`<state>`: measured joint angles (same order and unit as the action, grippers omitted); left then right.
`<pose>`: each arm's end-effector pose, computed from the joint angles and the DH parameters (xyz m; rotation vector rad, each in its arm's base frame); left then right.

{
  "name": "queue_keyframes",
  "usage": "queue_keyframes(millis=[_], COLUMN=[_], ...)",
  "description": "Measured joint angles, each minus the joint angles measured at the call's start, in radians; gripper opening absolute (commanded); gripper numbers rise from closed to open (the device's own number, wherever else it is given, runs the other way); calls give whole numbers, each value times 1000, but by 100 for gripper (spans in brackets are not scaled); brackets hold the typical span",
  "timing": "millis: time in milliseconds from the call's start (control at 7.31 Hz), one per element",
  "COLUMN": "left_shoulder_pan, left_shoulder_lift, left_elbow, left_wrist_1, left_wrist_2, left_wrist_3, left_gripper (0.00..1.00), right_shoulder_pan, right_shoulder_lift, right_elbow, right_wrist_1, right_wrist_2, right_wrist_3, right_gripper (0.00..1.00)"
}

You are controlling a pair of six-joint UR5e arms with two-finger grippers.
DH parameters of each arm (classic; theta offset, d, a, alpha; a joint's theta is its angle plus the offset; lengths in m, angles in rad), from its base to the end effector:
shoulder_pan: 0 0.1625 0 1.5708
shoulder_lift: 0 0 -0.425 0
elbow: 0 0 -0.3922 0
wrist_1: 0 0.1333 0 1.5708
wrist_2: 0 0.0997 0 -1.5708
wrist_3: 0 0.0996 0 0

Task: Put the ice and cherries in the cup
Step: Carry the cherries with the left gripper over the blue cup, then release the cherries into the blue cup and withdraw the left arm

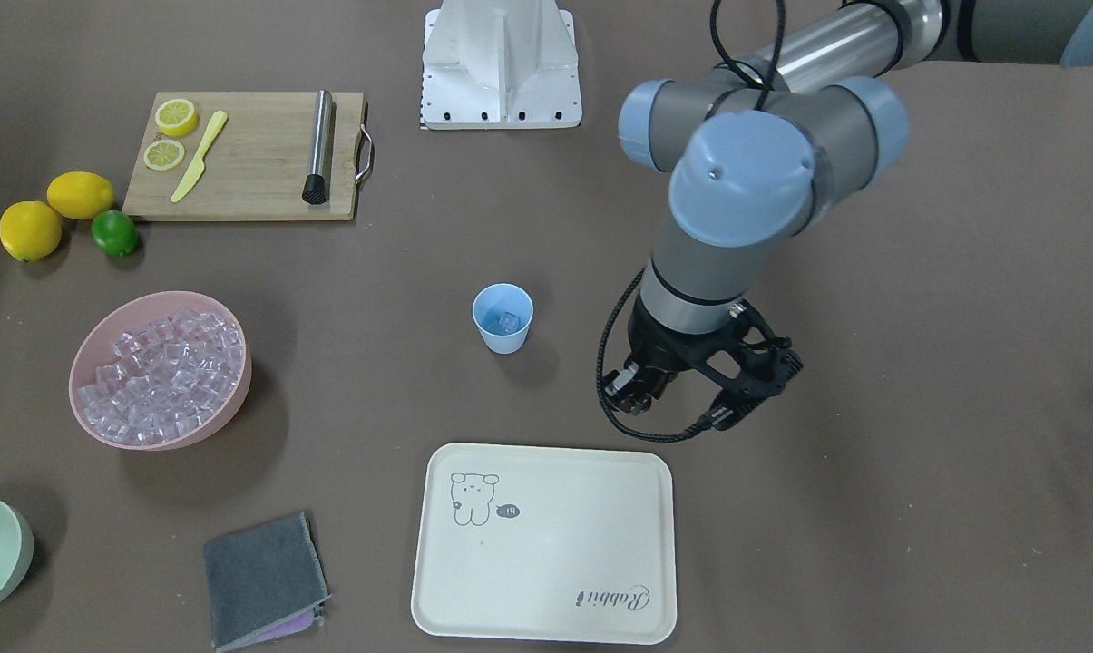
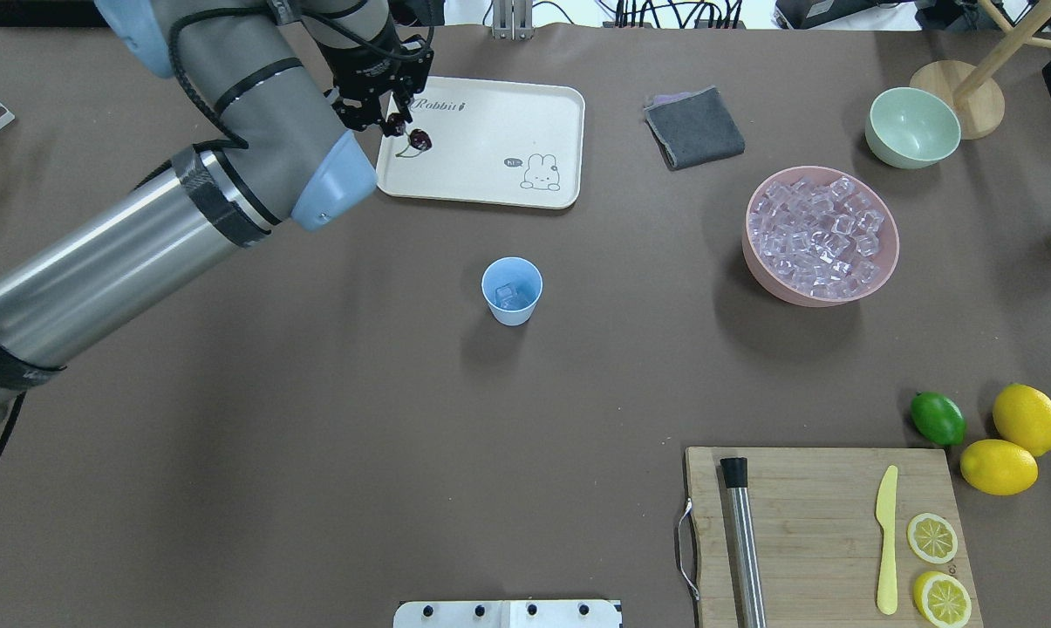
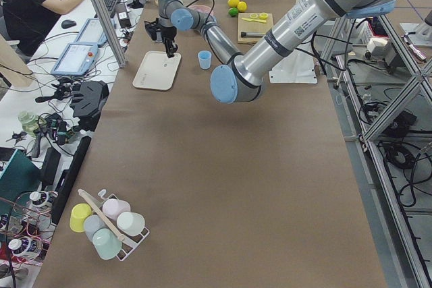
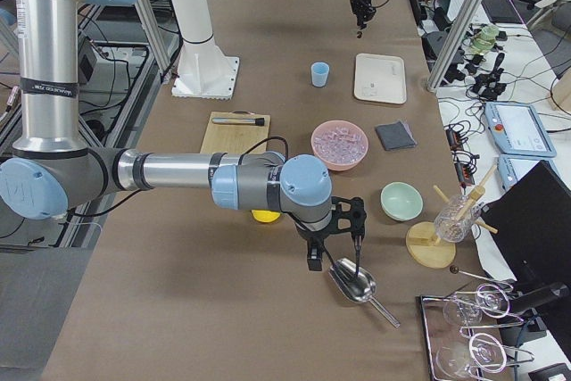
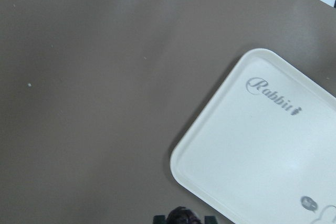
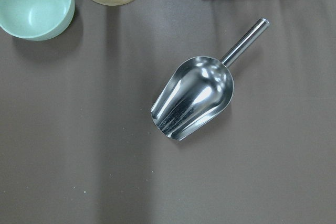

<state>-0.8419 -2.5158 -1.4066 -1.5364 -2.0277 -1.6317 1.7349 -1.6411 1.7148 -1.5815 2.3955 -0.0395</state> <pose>0.4375 -0.6241 0.1333 -0.1259 0.8602 -0.6764 0.1353 -0.4490 0.6188 0.1429 -0.8144 0.0914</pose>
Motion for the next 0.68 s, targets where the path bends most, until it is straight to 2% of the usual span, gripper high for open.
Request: queue_keyframes(millis=[274, 547, 684], left_shoulder_pan=[127, 217, 243], left_shoulder_lift=[10, 22, 29], left_elbow=[-85, -142, -160], left_wrist_1=[17, 50, 59], left_wrist_2=[102, 175, 198], left_wrist_3=[-138, -186, -192], left_gripper=[36, 36, 54], right_shoulder_pan=[0, 0, 0], right_shoulder_lift=[1, 2, 3], right_elbow=[1, 3, 3], right_wrist_1=[0, 0, 0], right_wrist_2=[1, 0, 0], right_wrist_3=[1, 0, 0], right_gripper=[100, 100, 100])
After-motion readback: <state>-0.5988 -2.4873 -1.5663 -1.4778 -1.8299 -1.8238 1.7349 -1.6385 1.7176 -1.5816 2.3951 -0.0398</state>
